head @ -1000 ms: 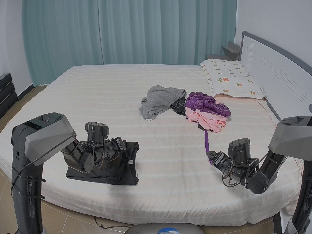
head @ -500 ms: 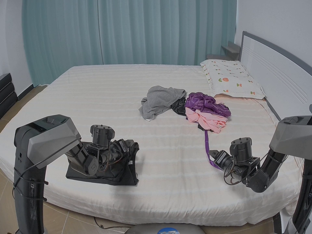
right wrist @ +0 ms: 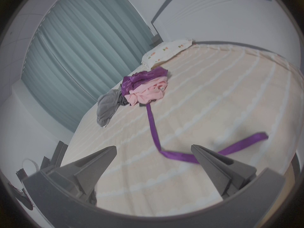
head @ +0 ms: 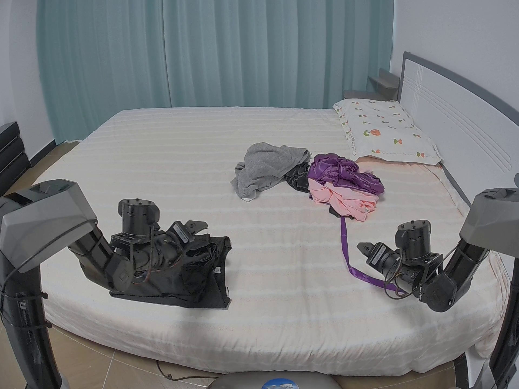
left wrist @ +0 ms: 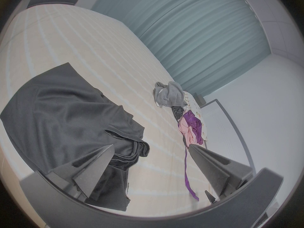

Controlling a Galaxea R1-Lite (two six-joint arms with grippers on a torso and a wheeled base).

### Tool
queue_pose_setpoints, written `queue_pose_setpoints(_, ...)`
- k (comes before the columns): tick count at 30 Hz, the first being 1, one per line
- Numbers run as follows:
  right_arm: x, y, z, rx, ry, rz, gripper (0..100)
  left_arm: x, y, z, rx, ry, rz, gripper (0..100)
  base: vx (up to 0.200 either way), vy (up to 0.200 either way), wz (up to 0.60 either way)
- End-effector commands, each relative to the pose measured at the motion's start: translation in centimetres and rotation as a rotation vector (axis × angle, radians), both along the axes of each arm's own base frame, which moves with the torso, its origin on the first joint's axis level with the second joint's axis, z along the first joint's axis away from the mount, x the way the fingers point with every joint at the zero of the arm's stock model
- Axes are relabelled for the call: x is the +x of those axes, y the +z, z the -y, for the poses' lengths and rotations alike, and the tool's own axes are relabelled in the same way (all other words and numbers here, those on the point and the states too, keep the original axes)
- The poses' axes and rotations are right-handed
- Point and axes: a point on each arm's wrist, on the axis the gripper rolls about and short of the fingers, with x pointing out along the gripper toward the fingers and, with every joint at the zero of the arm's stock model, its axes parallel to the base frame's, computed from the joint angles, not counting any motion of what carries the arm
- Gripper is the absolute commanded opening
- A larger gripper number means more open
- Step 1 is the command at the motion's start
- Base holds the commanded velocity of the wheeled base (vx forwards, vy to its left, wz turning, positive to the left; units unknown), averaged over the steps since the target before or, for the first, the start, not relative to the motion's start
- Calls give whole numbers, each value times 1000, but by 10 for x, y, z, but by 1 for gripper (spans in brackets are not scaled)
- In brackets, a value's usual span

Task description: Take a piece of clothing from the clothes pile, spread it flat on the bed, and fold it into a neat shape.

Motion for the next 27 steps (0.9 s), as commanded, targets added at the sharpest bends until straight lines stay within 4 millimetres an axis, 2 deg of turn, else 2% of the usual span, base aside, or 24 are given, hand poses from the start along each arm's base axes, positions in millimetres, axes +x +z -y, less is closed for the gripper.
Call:
queue_pose_setpoints(1,2,22,21,-30,-21,57,100,-3,8,-39,-53,25,-1,100,0,0,0)
queue_pose_setpoints(6,-3,28,23,-53,25,65,100,3,8,-71,-89,50,1,100,0,200,0)
queue_pose_setpoints(8,-1,30,23,-51,36,73,100,4,7,-76,-94,53,-2,100,0,200,0)
queue_pose_setpoints(11,2,30,21,-63,61,79,100,6,-6,-79,-96,52,-31,100,0,200,0)
queue_pose_setpoints(13,2,30,20,-63,69,81,100,7,-6,-79,-97,50,-31,100,0,200,0)
queue_pose_setpoints(23,8,14,-26,-61,205,56,100,11,-26,-77,-94,46,-75,100,0,200,0)
queue_pose_setpoints(27,18,4,-50,-78,245,18,100,12,-30,-76,-94,43,-83,100,0,200,0)
